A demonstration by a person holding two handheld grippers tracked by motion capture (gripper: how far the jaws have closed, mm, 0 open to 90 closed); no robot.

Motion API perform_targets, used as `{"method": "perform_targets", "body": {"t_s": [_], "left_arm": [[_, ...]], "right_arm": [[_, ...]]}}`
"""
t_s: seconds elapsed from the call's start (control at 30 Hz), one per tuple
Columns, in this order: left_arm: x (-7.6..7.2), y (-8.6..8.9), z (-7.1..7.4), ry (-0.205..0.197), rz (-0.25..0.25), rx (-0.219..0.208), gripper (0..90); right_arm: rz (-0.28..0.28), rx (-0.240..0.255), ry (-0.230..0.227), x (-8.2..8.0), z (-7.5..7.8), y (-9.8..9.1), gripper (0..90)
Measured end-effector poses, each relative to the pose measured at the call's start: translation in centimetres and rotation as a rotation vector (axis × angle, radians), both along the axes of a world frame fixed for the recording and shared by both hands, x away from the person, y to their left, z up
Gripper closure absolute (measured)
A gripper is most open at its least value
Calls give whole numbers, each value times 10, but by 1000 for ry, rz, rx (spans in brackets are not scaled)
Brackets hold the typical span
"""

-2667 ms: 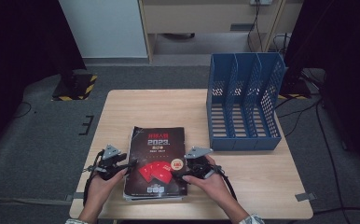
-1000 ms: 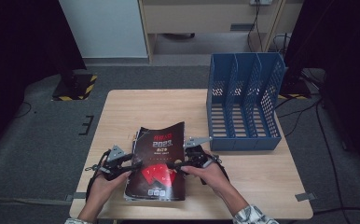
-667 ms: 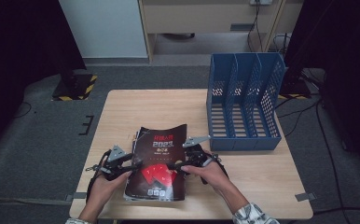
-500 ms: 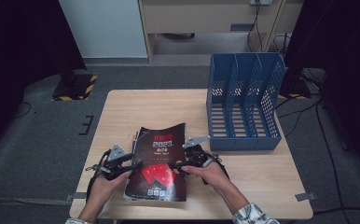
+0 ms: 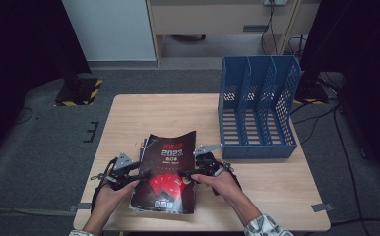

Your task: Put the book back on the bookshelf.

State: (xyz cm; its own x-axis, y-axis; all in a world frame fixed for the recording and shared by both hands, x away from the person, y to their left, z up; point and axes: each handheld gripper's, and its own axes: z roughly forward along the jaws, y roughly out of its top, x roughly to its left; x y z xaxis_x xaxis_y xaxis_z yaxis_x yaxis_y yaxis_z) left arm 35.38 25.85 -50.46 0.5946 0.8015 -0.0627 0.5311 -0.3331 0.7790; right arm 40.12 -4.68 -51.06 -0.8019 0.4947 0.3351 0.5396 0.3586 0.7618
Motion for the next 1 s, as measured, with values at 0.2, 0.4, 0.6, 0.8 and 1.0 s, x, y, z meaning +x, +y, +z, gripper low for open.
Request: {"method": "perform_targets", "body": {"t_s": [0.2, 0.4, 0.6, 0.8, 1.0], "left_arm": [[0, 1, 0, 2, -2, -7, 418], [-1, 1, 0, 5, -4, -3, 392], [-1, 2, -1, 5, 5, -11, 433], [0, 1, 0, 0, 5, -5, 442], [0, 1, -1, 0, 1, -9, 441]], "right_arm": [[-31, 19, -11, 0, -2, -2, 656], [-39, 29, -38, -4, 3, -1, 678], [-45, 13, -17, -3, 3, 1, 654], [-13, 51, 33, 3, 4, 1, 409], [31, 65, 55, 6, 9, -2, 331]]}}
